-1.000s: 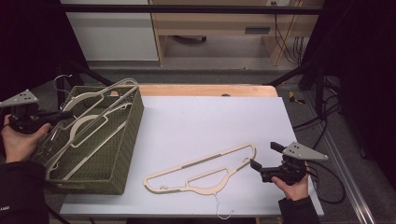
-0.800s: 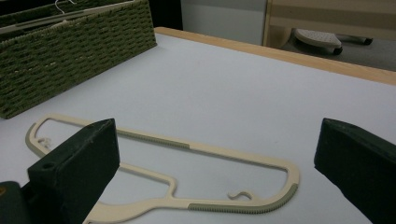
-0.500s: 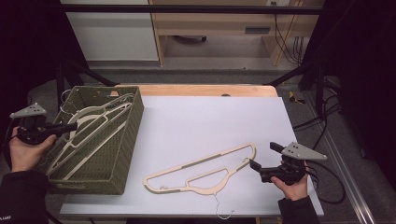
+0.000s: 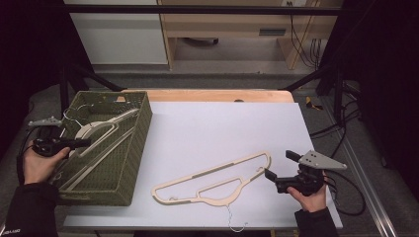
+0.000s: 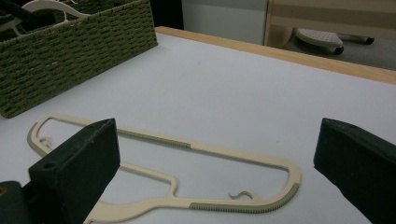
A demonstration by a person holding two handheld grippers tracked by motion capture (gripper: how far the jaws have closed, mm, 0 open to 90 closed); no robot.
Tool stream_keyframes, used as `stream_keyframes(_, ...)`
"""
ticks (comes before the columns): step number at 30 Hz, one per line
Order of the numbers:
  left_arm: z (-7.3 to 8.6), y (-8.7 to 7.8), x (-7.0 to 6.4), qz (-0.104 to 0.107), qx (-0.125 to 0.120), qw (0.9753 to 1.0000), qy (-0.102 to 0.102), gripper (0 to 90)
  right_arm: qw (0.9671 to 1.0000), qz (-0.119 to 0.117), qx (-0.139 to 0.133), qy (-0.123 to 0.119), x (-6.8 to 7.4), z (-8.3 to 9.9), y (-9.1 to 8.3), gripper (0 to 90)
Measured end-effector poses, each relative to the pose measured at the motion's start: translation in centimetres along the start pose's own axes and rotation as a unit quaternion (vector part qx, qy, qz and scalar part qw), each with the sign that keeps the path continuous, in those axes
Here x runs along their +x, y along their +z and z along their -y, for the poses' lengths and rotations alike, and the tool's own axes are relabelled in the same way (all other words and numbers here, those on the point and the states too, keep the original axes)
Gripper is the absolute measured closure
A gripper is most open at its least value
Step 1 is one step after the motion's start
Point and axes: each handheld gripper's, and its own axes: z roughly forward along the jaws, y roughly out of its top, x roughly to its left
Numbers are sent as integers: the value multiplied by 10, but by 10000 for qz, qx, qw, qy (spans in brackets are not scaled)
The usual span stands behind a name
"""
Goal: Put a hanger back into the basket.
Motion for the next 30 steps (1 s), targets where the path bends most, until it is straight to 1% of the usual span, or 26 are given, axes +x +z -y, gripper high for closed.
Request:
stream_keyframes(1,1,1,1,-103,53,9999,-19,838,10000,-6,6,-19,0,0,0,9)
stream_keyframes(4,1,2,4,-258,-2,9997,-49,838,10000,-8,21,-1,1,0,1,9)
stream_keyframes(6,0,3,6,-475,34,9988,-61,835,10000,-28,32,-58,0,0,1,9)
stream_keyframes(7,0,4,7,-613,37,9981,-74,832,10000,-10,16,-8,1,0,1,9)
stream_keyframes(8,0,5,8,-703,89,9974,-89,828,10000,-8,9,-2,1,0,1,9)
stream_keyframes(11,0,9,10,-1031,149,9943,-226,811,10000,-26,38,-63,0,0,1,10)
stream_keyframes(12,0,10,11,-1144,276,9928,-221,801,10000,-20,34,-35,1,0,2,10)
stream_keyframes(13,0,13,12,-1295,329,9906,-300,776,10000,-29,46,-40,1,0,2,10)
stream_keyframes(14,0,14,13,-1370,427,9891,-321,735,10000,-29,52,-48,1,1,3,10)
stream_keyframes(15,1,15,14,-1406,487,9882,-358,705,10000,-26,57,-44,1,1,3,10)
stream_keyframes(16,1,15,16,-1431,584,9874,-341,681,10000,-29,58,-57,1,1,3,10)
stream_keyframes(18,2,16,15,-1505,554,9861,-436,636,10000,-32,52,-48,1,1,3,10)
stream_keyframes(19,2,16,15,-1522,603,9855,-453,611,10000,-30,53,-52,1,1,3,10)
stream_keyframes(22,2,14,15,-1621,627,9837,-467,519,10000,-37,55,-53,1,1,3,10)
stream_keyframes(23,2,12,14,-1623,606,9836,-505,501,10000,-40,56,-53,1,1,3,10)
stream_keyframes(26,1,9,12,-1694,537,9828,-506,455,10000,-46,53,-45,1,1,3,10)
stream_keyframes(27,1,7,10,-1678,521,9832,-498,454,10000,-42,55,-55,1,1,3,10)
stream_keyframes(28,1,5,10,-1675,535,9835,-436,450,10000,-43,50,-47,1,1,3,10)
stream_keyframes(29,1,4,9,-1654,470,9840,-457,446,10000,-47,48,-39,1,1,3,10)
stream_keyframes(30,1,2,8,-1611,381,9851,-457,446,10000,-42,51,-44,1,1,3,10)
